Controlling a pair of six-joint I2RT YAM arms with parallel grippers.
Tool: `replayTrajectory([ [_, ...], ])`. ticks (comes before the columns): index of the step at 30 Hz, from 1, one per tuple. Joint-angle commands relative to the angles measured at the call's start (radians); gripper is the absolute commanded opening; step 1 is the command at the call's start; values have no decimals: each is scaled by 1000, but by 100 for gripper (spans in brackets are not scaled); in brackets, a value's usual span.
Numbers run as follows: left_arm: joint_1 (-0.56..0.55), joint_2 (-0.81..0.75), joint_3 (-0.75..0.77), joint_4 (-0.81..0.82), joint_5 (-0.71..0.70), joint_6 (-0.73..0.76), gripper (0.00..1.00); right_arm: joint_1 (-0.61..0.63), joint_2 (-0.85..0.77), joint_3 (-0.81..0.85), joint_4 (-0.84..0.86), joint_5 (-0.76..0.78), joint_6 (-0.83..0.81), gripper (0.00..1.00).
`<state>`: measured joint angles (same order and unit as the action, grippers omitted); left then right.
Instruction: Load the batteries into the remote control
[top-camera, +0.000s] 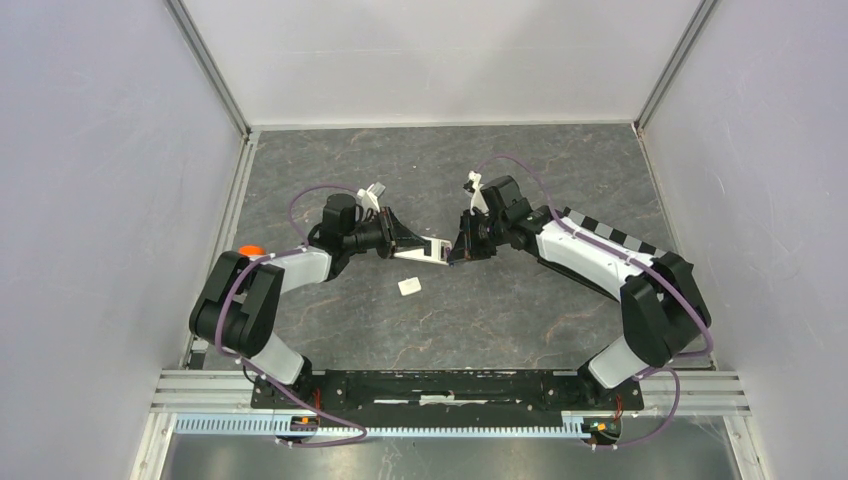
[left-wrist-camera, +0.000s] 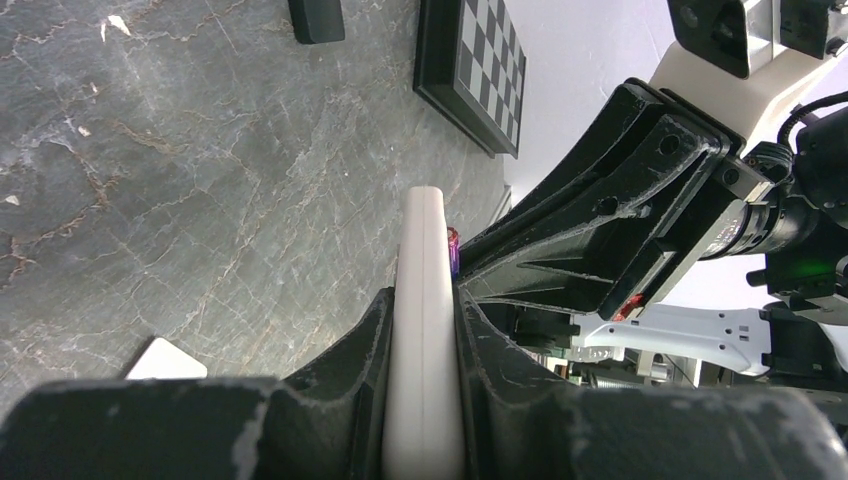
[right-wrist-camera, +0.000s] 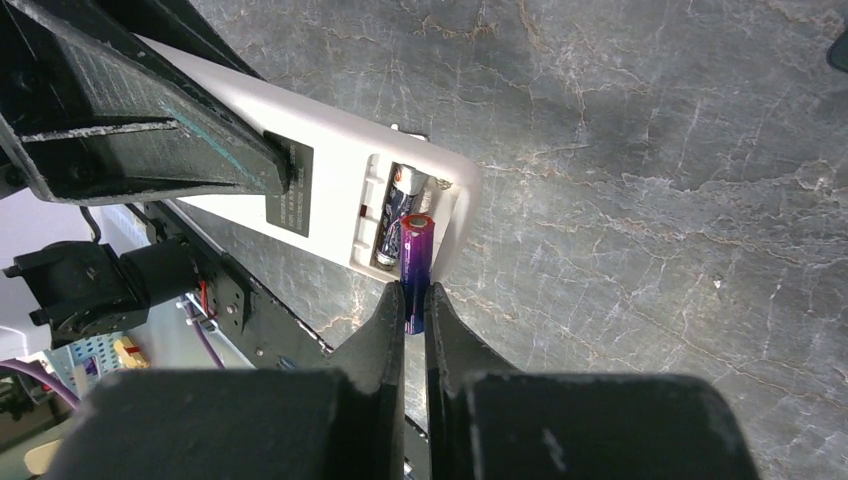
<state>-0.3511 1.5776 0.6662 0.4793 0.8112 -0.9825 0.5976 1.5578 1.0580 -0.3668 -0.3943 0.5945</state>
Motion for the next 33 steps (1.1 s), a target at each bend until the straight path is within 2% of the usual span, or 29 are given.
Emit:
replayTrajectory([
  [1,-5,-20,38,19,15,8,2,2,28,22,35,-2,53,9],
  [12,-5,-25,40,11,16,15,2,2,42,22,46,-28,76,21],
  [19,-5,-32,53,-48,12,54,2,0,47,31,38,-52,100,28],
  [26,-5,-32,62,-78,18,67,2,-7,8,33,63,-36,106,49],
  [32,-3,-31,87,-125,62,73,2,-33,-76,1,97,2,65,85],
  [33,-3,-32,92,-133,79,71,2,-41,-97,-4,108,10,46,89],
])
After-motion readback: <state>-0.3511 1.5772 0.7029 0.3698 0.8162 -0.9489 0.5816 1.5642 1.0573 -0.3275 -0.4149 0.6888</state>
